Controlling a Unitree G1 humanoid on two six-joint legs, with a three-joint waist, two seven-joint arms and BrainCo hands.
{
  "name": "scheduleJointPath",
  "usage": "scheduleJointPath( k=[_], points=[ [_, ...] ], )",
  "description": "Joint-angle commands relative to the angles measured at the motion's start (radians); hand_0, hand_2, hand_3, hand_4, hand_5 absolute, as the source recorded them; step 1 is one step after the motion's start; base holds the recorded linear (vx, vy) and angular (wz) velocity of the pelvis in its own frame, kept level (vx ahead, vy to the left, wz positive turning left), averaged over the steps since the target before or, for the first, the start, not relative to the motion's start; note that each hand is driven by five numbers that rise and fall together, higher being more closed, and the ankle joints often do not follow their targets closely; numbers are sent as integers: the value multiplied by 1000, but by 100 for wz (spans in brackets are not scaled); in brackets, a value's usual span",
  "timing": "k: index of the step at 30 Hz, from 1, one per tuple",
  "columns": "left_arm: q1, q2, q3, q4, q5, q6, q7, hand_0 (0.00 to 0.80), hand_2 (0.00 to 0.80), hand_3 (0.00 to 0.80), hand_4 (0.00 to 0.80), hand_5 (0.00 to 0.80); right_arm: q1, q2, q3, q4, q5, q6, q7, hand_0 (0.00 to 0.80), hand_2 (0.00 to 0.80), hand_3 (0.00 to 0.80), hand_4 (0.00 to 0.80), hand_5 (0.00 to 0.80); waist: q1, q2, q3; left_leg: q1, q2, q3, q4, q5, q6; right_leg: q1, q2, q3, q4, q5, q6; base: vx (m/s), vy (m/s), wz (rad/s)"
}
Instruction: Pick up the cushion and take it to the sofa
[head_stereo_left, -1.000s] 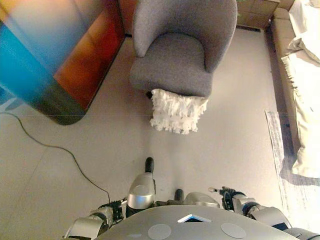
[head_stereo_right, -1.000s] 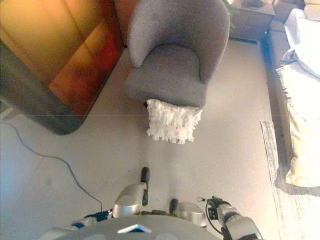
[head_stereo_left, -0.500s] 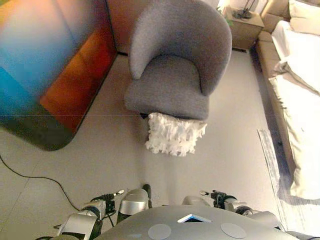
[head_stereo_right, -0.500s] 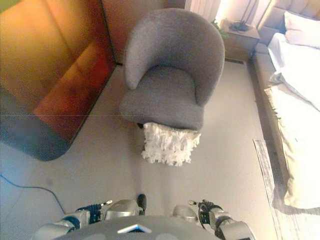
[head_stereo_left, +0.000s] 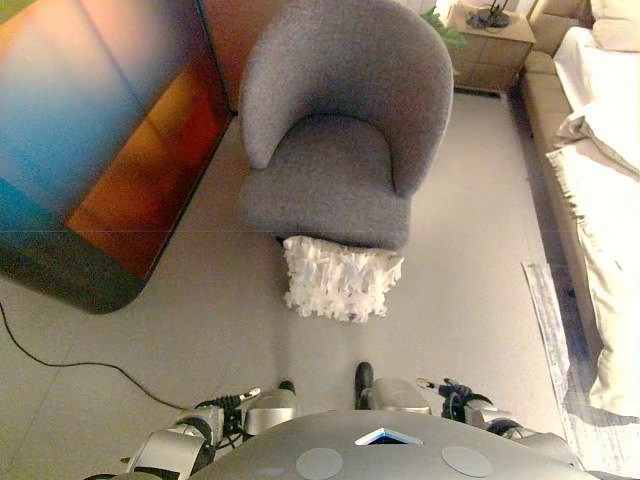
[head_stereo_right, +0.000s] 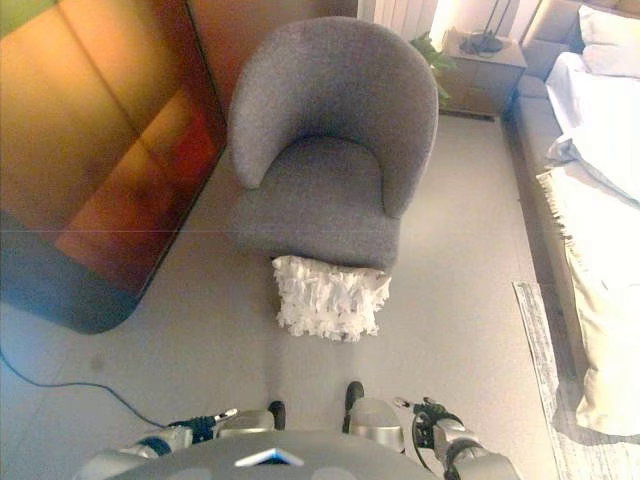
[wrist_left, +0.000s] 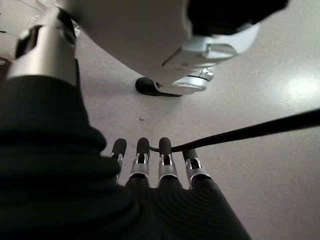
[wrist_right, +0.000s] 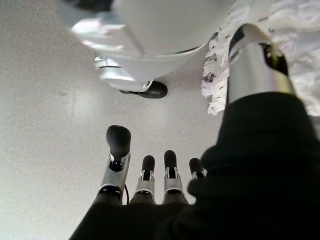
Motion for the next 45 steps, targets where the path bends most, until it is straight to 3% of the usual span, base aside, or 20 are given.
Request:
scheduleJointPath(
  k=[1, 5, 7, 9, 11, 12, 14, 15, 17, 19, 22, 24, 25, 30, 32, 35, 38, 45],
  points=[
    [-30, 26, 27, 38, 58, -20, 12, 0, 0, 0, 0, 0, -52, 27, -10, 12, 12, -24, -1, 0, 0, 0, 0, 0, -13, -48, 21, 67, -87, -16, 94, -180, 133, -145, -140, 56, -62, 175, 105, 370, -247, 8],
    [-21, 22, 34, 26, 52, -17, 18, 0, 0, 0, 0, 0, -55, 23, 1, 14, 8, -16, -9, 0, 0, 0, 0, 0, -17, -44, 2, 118, -39, -15, 101, -203, 100, -147, -117, 39, -5, 126, 90, 341, -245, 12],
    [-13, 20, 31, 24, 73, -29, -8, 0, 0, 0, 0, 0, -56, 12, 5, 14, 10, -22, -9, 0, 0, 0, 0, 0, -21, -38, -14, 151, 7, -6, 113, -199, 64, -158, -106, 20, 31, 104, 74, 330, -229, 11],
    [-5, 16, 26, 25, 75, -51, -19, 0, 0, 0, 0, 0, -60, 1, 10, 13, 3, -21, -8, 0, 0, 0, 0, 0, -23, -32, -23, 143, 48, 2, 161, -133, 38, -153, -88, 17, 35, 89, 51, 268, -213, 4],
    [4, 9, 21, 17, 48, -74, -22, 0, 0, 0, 0, 0, -73, -16, 29, 10, -15, -15, 0, 0, 0, 0, 0, 0, -16, -31, -24, 47, 86, 17, 358, 0, 15, -110, -56, 21, 14, 59, 4, 227, -258, 7],
    [4, 5, 20, 15, 39, -80, -19, 0, 0, 0, 0, 0, -79, -22, 35, 9, -24, -10, 1, 0, 0, 0, 0, 0, -11, -34, -20, -10, 88, 27, 448, 20, 20, -92, -48, 26, 9, 49, -12, 186, -241, 13],
    [0, -4, 13, 5, 10, -77, -2, 0, 0, 0, 0, 0, -87, -31, 40, 11, -25, -4, -6, 0, 0, 0, 0, 0, 6, -45, 0, -143, 76, 51, 568, 23, 34, -32, -44, 19, -7, 31, -32, 176, -160, 3],
    [-3, -7, 10, 4, -2, -72, 6, 0, 0, 0, 0, 0, -90, -36, 40, 12, -19, -3, -7, 0, 0, 0, 0, 0, 14, -44, 9, -174, 60, 58, 557, 18, 37, -5, -46, 11, -16, 22, -30, 183, -34, -9],
    [-10, -9, 5, 4, -21, -69, 12, 0, 0, 0, 0, 0, -97, -43, 37, 14, -25, 0, -4, 0, 0, 0, 0, 0, 26, -37, 27, -196, 26, 74, 463, 17, 36, 34, -51, -6, -31, 4, -19, 182, 65, 9],
    [-17, -11, 2, 2, -35, -63, 16, 0, 0, 0, 0, 0, -106, -44, 42, 25, -20, 1, -11, 0, 0, 0, 0, 0, 37, -14, 47, -207, 1, 116, 251, 64, 16, 75, -35, -24, -48, -19, -11, 197, 146, 25],
    [-24, -14, 5, 1, -32, -64, 10, 0, 0, 0, 0, 0, -105, -39, 47, 28, 5, -13, -29, 0, 0, 0, 0, 0, 63, 2, 63, -260, -22, 67, 145, 144, -10, 124, -27, -33, -76, -29, -10, 169, 149, 23],
    [-28, -19, 11, -2, -25, -76, 9, 0, 0, 0, 0, 0, -110, -34, 50, 22, 18, -25, -41, 0, 0, 0, 0, 0, 70, -4, 58, -232, -41, 39, 118, 98, 6, 134, -45, -33, -96, -30, -1, 174, 214, -9],
    [-33, -24, 10, -2, -22, -87, 22, 0, 0, 0, 0, 0, -114, -25, 47, 19, 31, -31, -69, 0, 0, 0, 0, 0, 61, 1, 48, -175, -44, 47, 68, 67, 19, 126, -52, -43, -81, -37, 6, 200, 226, -15],
    [-59, 0, -13, -21, -14, -125, 59, 0, 0, 0, 0, 0, -97, -7, 49, 4, 12, -53, -68, 0, 0, 0, 0, 0, 37, 10, 37, -125, -31, 89, 63, 28, 47, 88, -39, -66, 101, -135, 7, 216, 127, -18],
    [-96, 17, -14, -33, -45, -128, 121, 0, 0, 0, 0, 0, -111, 4, 58, -14, 10, -52, -57, 0, 0, 0, 0, 0, 34, 11, 52, -111, -25, 98, 51, 27, 55, 2, -60, -99, 198, -122, 36, 68, -14, -25],
    [-138, 36, -12, -43, -76, -155, 135, 0, 0, 0, 0, 0, -139, 3, 87, -27, 23, -42, -40, 0, 0, 0, 0, 0, 35, 4, 81, -126, -15, 118, 54, 24, 52, -38, -81, -91, 138, -86, 48, -40, -99, -35],
    [-157, 22, -16, -57, -127, -210, 156, 0, 0, 0, 0, 0, -156, -9, 99, -25, 35, -45, -59, 0, 0, 0, 0, 0, 32, 2, 108, -171, -16, 125, 88, 22, 45, -37, -79, -63, 63, -48, 38, -42, -74, -19],
    [-227, 21, -41, -88, -164, -303, 235, 0, 0, 0, 0, 0, -278, -61, 116, -59, 58, -143, -181, 0, 0, 0, 0, 0, 30, 24, 197, -354, -6, 111, 209, 34, 13, -139, -84, -62, 84, -53, 9, -75, -41, 0]
  ],
)
